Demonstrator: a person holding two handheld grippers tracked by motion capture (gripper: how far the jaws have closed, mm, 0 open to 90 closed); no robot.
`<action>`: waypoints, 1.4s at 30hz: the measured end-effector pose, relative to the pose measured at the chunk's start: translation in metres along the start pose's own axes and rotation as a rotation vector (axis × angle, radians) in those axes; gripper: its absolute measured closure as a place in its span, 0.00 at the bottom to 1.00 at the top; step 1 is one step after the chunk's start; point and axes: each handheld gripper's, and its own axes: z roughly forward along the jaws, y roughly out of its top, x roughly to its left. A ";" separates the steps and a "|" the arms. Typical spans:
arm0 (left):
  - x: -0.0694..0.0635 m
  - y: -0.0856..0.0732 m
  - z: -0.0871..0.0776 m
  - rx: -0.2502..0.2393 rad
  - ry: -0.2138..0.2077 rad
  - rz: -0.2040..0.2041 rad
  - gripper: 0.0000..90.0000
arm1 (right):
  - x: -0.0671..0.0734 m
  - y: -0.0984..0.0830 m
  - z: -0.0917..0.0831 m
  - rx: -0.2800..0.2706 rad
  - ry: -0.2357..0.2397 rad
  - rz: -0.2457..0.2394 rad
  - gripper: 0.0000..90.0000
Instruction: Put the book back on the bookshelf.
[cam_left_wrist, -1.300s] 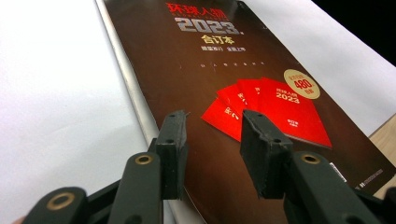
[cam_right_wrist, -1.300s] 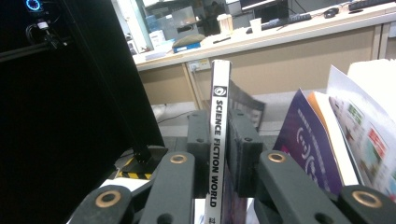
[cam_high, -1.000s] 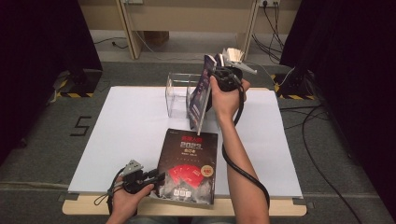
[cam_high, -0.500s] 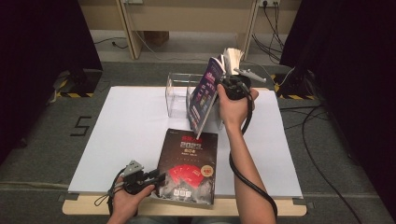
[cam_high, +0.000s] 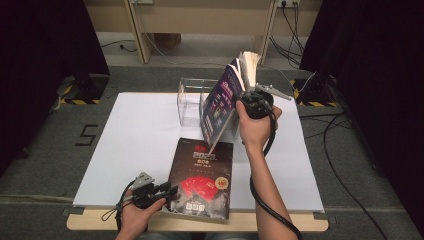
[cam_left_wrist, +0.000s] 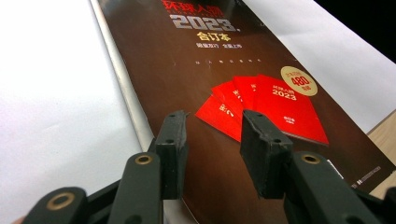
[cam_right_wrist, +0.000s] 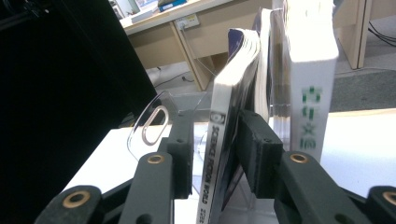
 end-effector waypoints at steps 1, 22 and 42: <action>0.000 0.000 0.000 0.000 0.000 0.000 0.67 | 0.001 -0.003 -0.002 -0.002 -0.004 -0.004 0.75; 0.000 0.000 0.000 0.000 0.000 0.001 0.67 | -0.001 -0.017 -0.010 0.081 -0.057 -0.003 0.86; 0.001 0.000 -0.001 -0.001 0.002 0.005 0.68 | 0.014 -0.015 -0.007 0.069 -0.014 0.003 0.92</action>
